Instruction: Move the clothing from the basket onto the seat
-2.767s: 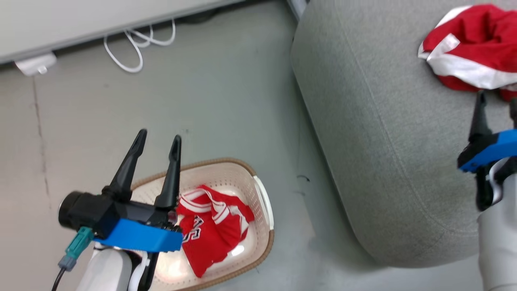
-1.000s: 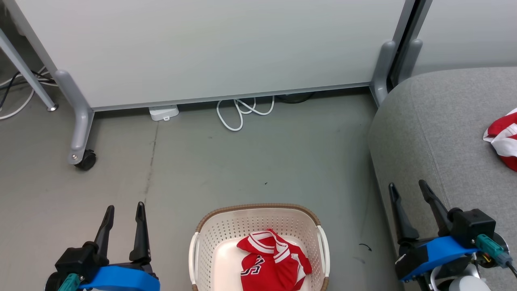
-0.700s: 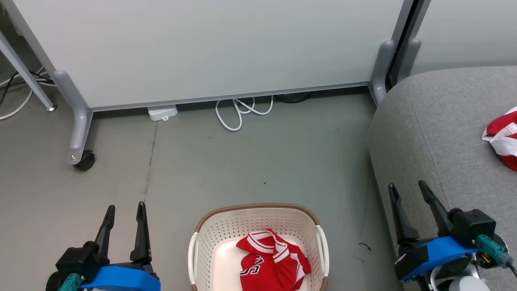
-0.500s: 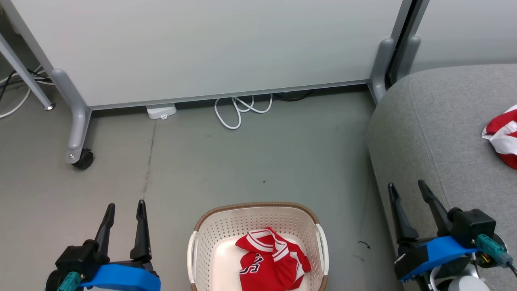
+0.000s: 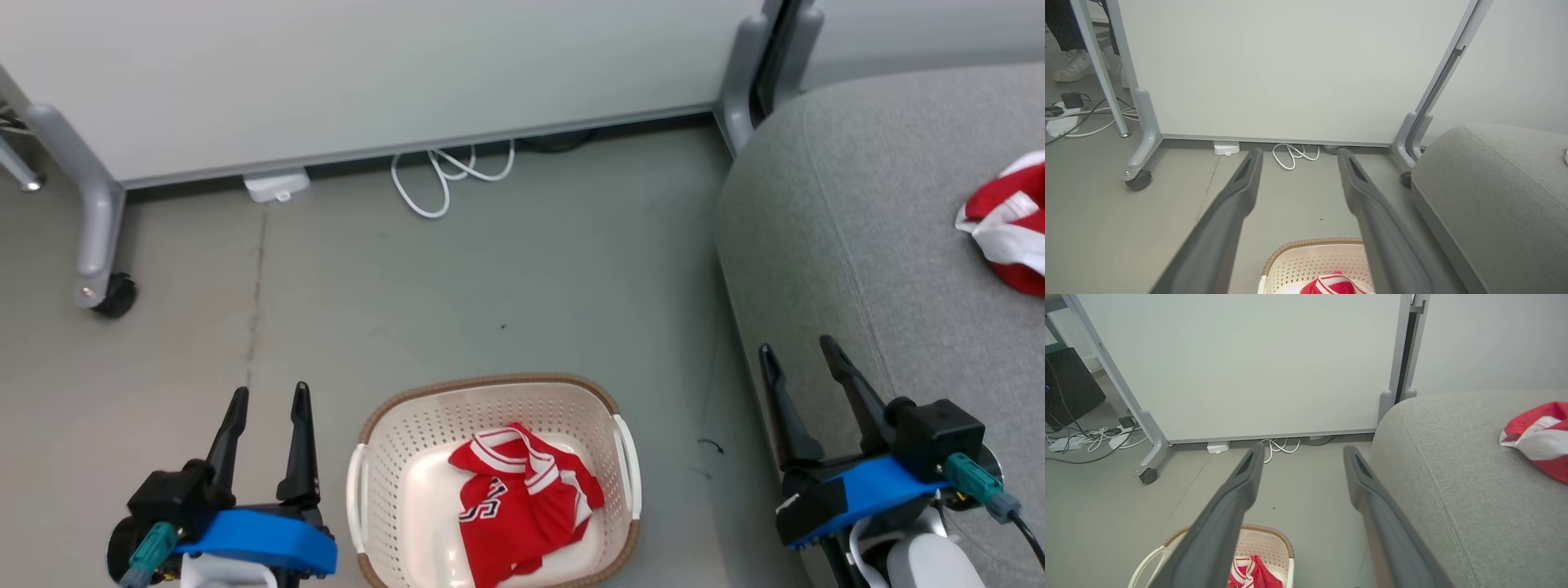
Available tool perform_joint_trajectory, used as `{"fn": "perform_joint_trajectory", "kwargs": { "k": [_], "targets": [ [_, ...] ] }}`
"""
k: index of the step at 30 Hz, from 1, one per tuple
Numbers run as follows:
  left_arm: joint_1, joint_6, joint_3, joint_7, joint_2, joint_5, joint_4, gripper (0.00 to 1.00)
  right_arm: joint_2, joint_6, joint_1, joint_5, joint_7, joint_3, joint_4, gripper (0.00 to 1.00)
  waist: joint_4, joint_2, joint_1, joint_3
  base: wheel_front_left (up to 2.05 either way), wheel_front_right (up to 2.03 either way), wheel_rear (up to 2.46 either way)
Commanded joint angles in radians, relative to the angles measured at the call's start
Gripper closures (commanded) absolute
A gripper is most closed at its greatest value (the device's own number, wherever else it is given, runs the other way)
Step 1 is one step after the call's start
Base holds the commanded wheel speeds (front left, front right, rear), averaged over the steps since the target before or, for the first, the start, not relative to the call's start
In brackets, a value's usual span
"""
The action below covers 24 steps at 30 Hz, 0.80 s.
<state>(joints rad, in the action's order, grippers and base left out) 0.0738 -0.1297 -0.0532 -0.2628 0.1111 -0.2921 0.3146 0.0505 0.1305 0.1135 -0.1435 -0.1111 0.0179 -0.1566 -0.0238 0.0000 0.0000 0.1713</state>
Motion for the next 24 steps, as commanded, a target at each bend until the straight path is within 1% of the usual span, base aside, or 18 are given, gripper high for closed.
{"fn": "perform_joint_trajectory", "kwargs": {
  "k": [1, 7, 12, 17, 24],
  "targets": [
    [0.024, -0.001, -0.011, -0.003, 0.004, -0.007, 0.011, 0.0, 0.0, 0.0, 0.02, -0.002, -0.006, 0.005, 0.008, 0.0, -0.032, 0.0, 0.0, 0.04, 0.0, 0.0, 0.0],
    [0.094, -0.001, -0.082, -0.003, 0.016, -0.036, 0.105, 0.0, 0.0, 0.0, 0.064, -0.008, -0.018, 0.048, 0.029, 0.0, -0.095, 0.0, 0.0, 0.138, 0.0, 0.0, 0.0],
    [0.175, -0.001, -0.173, -0.003, 0.041, -0.076, 0.233, 0.0, 0.0, 0.0, 0.103, -0.009, -0.027, 0.08, 0.043, 0.0, -0.152, 0.0, 0.0, 0.222, 0.0, 0.0, 0.0],
    [0.256, -0.001, -0.243, -0.003, 0.065, -0.111, 0.36, 0.0, 0.0, 0.0, 0.143, -0.028, -0.043, 0.107, 0.052, 0.0, -0.216, 0.0, 0.0, 0.311, 0.0, 0.0, 0.0],
    [0.374, -0.001, -0.359, -0.003, 0.087, -0.159, 0.51, 0.0, 0.0, 0.0, 0.174, -0.057, -0.08, 0.142, 0.064, 0.0, -0.272, 0.0, 0.0, 0.421, 0.0, 0.0, 0.0]
  ]
}}
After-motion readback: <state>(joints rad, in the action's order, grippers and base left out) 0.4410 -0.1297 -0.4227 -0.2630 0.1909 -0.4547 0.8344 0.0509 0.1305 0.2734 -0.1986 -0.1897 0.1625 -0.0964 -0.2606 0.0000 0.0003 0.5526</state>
